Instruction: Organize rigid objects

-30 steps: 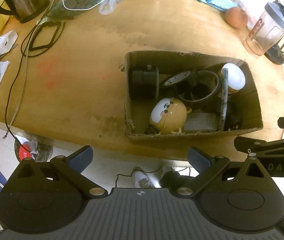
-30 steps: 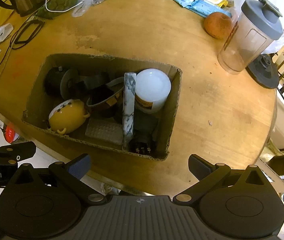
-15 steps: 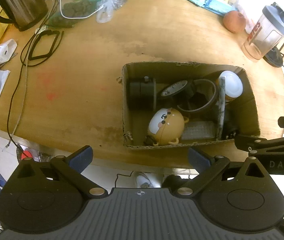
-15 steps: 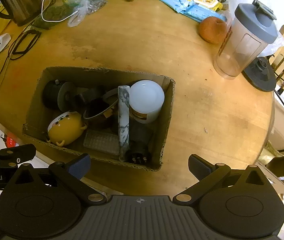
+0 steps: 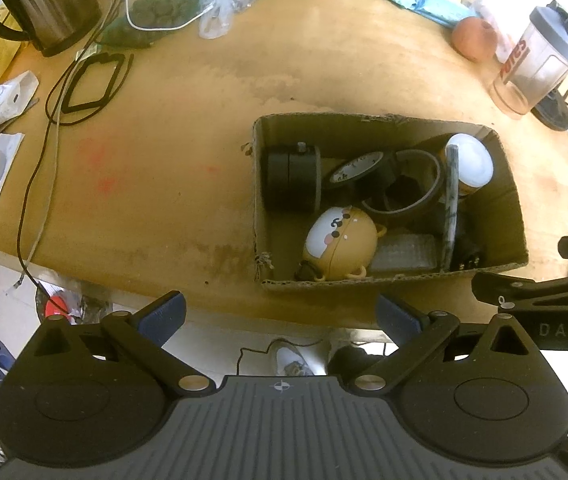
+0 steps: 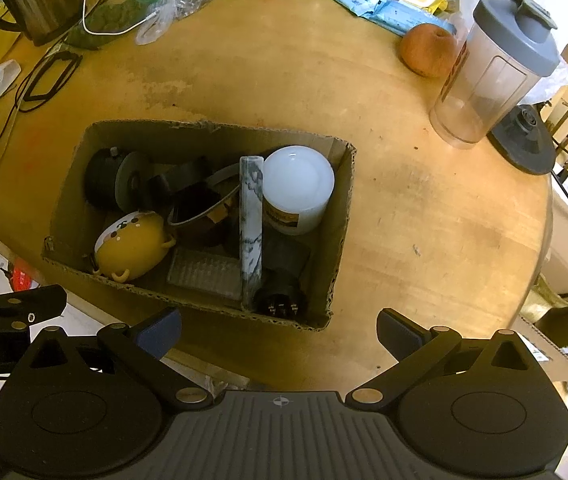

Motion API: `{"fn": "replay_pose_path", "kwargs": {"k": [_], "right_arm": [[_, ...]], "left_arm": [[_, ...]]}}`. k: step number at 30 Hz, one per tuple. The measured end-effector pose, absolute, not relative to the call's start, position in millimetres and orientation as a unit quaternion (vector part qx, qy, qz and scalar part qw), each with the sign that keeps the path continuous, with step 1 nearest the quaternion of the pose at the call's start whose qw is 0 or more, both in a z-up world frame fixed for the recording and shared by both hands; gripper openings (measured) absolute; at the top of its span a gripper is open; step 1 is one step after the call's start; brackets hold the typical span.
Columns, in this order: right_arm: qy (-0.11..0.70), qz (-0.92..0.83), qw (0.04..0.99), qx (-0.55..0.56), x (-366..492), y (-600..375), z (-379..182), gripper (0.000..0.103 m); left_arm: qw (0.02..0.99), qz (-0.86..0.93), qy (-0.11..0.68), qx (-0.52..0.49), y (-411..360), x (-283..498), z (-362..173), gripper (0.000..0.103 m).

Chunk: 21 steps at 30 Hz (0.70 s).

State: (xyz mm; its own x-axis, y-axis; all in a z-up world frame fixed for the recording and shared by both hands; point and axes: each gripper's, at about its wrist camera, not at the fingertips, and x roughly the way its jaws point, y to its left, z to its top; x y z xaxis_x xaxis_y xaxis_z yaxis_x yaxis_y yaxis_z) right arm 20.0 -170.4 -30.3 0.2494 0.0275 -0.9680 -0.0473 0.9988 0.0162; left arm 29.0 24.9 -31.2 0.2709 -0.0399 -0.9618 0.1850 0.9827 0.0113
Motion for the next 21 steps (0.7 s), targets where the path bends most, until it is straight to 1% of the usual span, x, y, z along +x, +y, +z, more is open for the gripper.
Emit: {"fn": "replay_pose_path", "kwargs": {"k": [21], "right_arm": [[0.613,0.023,0.79,-0.009,18.2,-170.3,-32.6,0.103]], "left_arm": [[0.798,-0.078,0.594,0.068,19.0,25.5,-29.3,0.103]]}}
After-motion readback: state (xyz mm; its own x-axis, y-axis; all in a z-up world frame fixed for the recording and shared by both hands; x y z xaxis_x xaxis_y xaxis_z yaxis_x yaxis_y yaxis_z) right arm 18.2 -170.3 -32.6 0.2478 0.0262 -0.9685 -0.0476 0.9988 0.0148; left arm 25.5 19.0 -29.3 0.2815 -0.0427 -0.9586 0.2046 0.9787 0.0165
